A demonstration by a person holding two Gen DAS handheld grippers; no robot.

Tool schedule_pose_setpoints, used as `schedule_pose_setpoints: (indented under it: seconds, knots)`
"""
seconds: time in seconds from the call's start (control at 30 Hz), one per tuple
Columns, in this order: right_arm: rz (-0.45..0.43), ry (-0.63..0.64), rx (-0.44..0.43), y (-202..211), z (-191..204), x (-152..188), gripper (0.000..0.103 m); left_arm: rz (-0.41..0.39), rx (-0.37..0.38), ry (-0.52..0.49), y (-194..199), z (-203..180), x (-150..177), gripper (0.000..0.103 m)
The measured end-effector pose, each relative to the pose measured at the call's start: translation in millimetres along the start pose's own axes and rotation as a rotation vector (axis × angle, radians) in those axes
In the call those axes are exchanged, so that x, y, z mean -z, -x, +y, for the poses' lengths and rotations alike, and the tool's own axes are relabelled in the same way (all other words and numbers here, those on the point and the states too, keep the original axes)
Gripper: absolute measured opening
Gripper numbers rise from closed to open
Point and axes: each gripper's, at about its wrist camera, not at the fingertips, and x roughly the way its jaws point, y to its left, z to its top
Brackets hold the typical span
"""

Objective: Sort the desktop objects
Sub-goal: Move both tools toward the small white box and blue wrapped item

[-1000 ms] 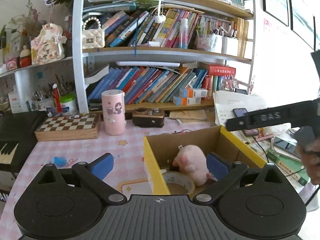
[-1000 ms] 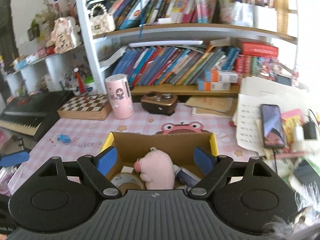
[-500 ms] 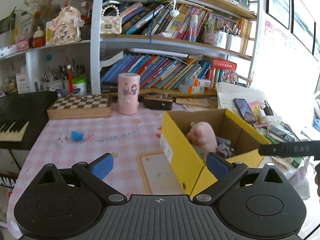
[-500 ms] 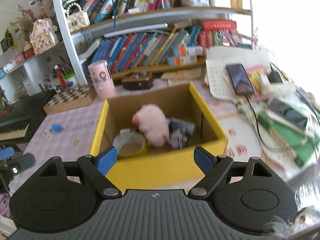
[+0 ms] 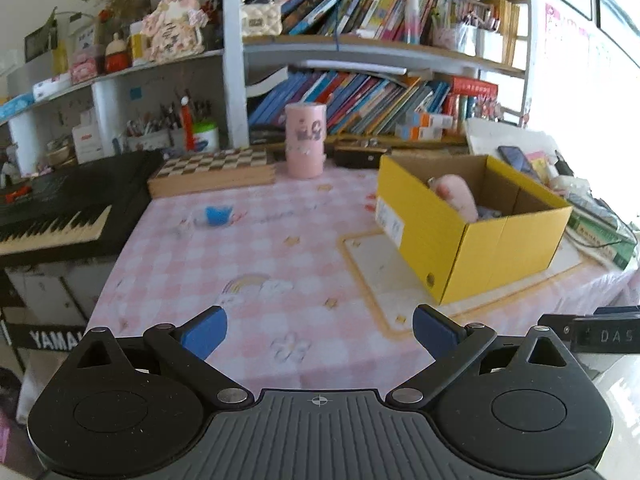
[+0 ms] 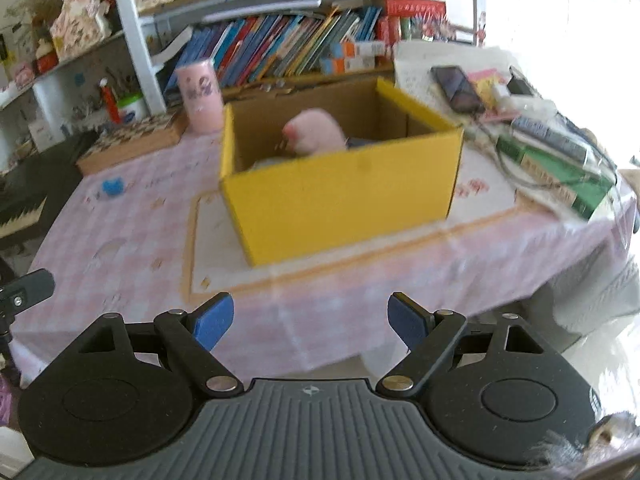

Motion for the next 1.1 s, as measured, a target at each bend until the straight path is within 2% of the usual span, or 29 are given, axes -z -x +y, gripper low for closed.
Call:
schedule_pose_setpoints:
  seconds: [0.13, 0.3, 0.63, 1.1]
  knots:
    - [0.019, 0.019, -0.026, 5.0, 21.6, 18.0, 0.083, 0.016, -0.024, 0.017, 8.7, 12.1, 13.1, 0.101]
    - [0.039, 0.11, -0.081, 8.9, 54.2, 31.2, 0.083, 0.04, -0.037, 0.033, 17.4, 26.2, 24.4, 0.101]
    - [0.021, 0.194, -0.153, 15.3, 90.6, 36.2, 0.083, 0.048, -0.084, -0.005, 33.3, 40.1, 38.8, 0.101]
    - [0.013, 0.252, -0.217, 16.0, 132.6, 39.4, 0.083, 0.044, -0.141, 0.036, 48.3, 79.2, 47.4, 0.101]
